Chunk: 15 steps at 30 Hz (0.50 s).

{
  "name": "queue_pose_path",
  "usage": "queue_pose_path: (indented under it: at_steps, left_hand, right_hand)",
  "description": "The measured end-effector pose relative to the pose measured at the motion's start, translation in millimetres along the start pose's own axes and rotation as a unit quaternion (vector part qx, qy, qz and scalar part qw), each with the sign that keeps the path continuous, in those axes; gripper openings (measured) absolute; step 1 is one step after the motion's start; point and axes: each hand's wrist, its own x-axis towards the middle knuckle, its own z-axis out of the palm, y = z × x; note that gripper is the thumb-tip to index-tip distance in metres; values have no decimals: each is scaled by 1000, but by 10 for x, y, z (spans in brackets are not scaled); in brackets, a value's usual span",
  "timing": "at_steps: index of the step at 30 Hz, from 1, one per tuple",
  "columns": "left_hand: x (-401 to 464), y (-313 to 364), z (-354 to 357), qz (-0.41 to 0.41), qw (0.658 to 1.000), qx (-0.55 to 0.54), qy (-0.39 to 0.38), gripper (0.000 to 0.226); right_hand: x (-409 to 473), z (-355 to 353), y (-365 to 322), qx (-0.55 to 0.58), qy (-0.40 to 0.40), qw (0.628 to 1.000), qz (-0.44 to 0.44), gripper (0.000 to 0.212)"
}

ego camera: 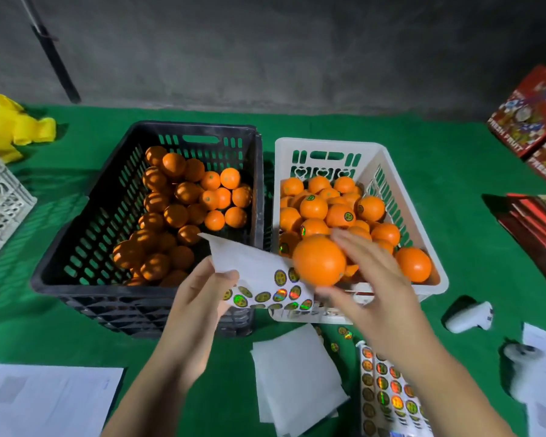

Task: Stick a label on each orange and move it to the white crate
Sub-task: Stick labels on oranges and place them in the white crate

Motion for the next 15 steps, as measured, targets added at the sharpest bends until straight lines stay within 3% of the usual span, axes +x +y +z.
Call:
queue_pose_path:
  at_steps: [4, 7, 10, 11, 13, 14, 15]
  left_hand:
    - [5, -6, 5, 8, 1000, 16, -10, 43]
    - [57, -13, -2, 6, 999, 12, -31, 51]
    - [146, 0, -10, 39, 997, 28, -56, 47]
    - [194, 4, -12, 48, 996, 35, -67, 43]
    - [298, 42, 0, 55, 995, 43, -72, 35]
    - [357, 64, 6, 59, 994, 58, -70, 32]
    - [422, 84, 10, 66, 992, 85, -71, 30]
  right_hand:
    - [405, -132, 632, -125, 79, 984, 99, 69]
    - [563, -102, 835, -83, 88, 961, 249, 76]
    - [507, 23, 807, 90, 107, 926, 351, 76]
    - [484, 65, 737, 188, 79, 901, 383, 81]
    - [436, 185, 626, 401, -61, 816, 411, 86]
    - [411, 238, 570, 459, -112, 787, 397, 80]
    - [400, 282, 523, 474, -139, 784, 377, 66]
